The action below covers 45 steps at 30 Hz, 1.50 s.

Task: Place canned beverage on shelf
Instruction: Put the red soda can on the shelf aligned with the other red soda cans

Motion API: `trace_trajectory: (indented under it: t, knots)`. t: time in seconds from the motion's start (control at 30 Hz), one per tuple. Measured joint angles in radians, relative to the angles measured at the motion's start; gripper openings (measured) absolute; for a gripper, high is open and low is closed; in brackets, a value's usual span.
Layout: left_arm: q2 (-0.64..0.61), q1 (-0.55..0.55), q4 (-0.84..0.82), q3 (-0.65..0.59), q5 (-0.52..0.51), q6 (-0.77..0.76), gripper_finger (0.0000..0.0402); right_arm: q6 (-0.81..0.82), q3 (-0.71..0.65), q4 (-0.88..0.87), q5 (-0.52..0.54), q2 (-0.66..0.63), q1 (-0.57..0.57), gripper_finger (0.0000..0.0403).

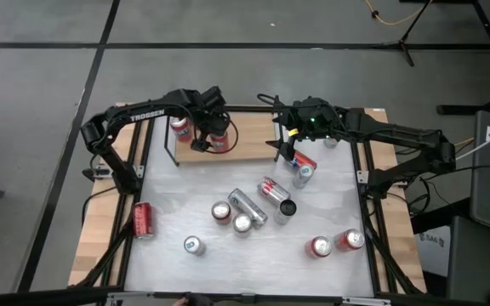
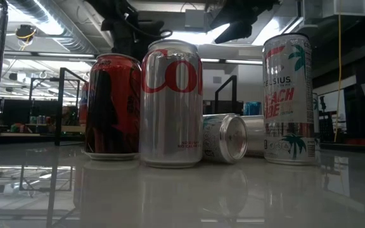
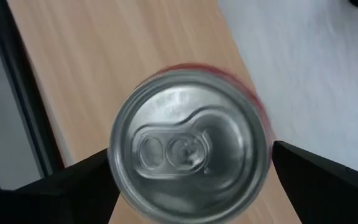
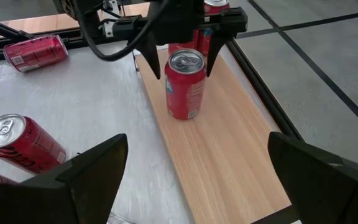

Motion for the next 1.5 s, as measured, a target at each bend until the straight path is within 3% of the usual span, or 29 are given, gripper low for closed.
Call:
trace_trajectory:
  t: [0.27, 0.43, 0.6, 0.87, 1.07, 1.3, 1.5]
  knots:
    - [0.0, -0.035, 0.003, 0.0, -0.002, 0.0, 0.0385, 0.0, 0.0, 0.0, 0.0, 0.0, 0.0, 0.0379]
    - [0.0, -0.056, 0.002, 0.0, -0.056, -0.002, 0.0385, 0.0, 0.0, 0.0, 0.0, 0.0, 0.0, 0.0379]
    - [0.0, -0.071, 0.003, 0.0, -0.069, -0.083, 0.0382, 0.0, 0.0, 0.0, 0.0, 0.0, 0.0, 0.0379]
    - [0.0, -0.073, 0.001, 0.0, -0.079, -0.24, 0.0324, 0.0, 0.0, 0.0, 0.0, 0.0, 0.0, 0.0379]
    - [-0.002, -0.073, -0.001, 0.0, -0.181, -0.517, 0.0283, 0.0, 0.0, 0.0, 0.0, 0.0, 0.0, 0.0379]
    - [-0.001, -0.073, -0.008, 0.0, -0.308, -1.038, 0.029, 0.0, 0.0, 0.0, 0.0, 0.0, 0.0, 0.0379]
    - [-0.001, -0.072, -0.008, 0.0, -0.326, -1.269, 0.0292, 0.0, 0.0, 0.0, 0.0, 0.0, 0.0, 0.0379]
